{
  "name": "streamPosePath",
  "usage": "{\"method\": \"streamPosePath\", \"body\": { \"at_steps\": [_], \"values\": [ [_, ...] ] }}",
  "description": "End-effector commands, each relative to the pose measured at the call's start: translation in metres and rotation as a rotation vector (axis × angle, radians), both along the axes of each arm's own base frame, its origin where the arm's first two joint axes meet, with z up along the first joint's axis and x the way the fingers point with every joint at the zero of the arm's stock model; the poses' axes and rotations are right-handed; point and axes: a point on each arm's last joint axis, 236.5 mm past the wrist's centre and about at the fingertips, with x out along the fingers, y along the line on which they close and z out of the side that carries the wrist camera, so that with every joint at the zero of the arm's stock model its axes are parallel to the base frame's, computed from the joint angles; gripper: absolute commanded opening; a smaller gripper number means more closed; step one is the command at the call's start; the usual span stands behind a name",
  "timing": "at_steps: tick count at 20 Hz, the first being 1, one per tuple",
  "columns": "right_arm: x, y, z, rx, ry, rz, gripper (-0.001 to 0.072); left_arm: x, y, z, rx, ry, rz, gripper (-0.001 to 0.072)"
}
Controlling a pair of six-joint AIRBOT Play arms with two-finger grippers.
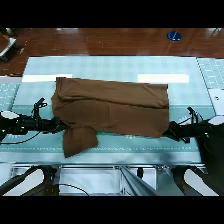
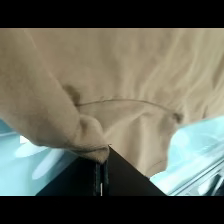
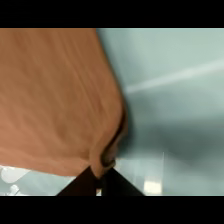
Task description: Fold the shirts.
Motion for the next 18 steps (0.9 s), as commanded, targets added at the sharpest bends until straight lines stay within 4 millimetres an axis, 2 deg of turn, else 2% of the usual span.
{"method": "streamPosePath", "body": {
  "at_steps": [1,2,3,5,7,10,12,15,18],
  "values": [
    [0.029,0.014,0.021,0.027,-0.079,0.111,0.0023,0.003,-0.009,0.013,-0.059,-0.006,-0.004,0.0029],
    [0.037,0.011,0.034,0.017,-0.098,0.146,0.0023,0.01,-0.006,0.02,-0.058,-0.026,0.0,0.0029],
    [0.045,0.005,0.048,-0.001,-0.117,0.177,0.0023,0.027,-0.003,0.032,-0.069,-0.07,0.023,0.0029],
    [0.068,-0.012,0.071,-0.075,-0.162,0.183,0.0022,0.067,0.003,0.066,-0.098,-0.181,0.086,0.0028],
    [0.096,-0.019,0.091,-0.096,-0.228,0.16,0.0022,0.104,0.011,0.09,-0.064,-0.259,0.118,0.0028],
    [0.135,-0.02,0.106,-0.058,-0.277,0.134,0.0022,0.153,0.003,0.109,-0.053,-0.317,0.07,0.0028],
    [0.161,-0.018,0.109,-0.02,-0.295,0.1,0.0022,0.185,0.003,0.109,-0.038,-0.286,0.074,0.0027],
    [0.188,-0.027,0.097,-0.017,-0.269,0.068,0.0022,0.219,0.021,0.083,0.096,-0.18,0.065,0.0027],
    [0.212,-0.03,0.085,-0.005,-0.264,0.057,0.0022,0.254,0.028,0.074,0.13,-0.175,0.039,0.0027]
  ]
}}
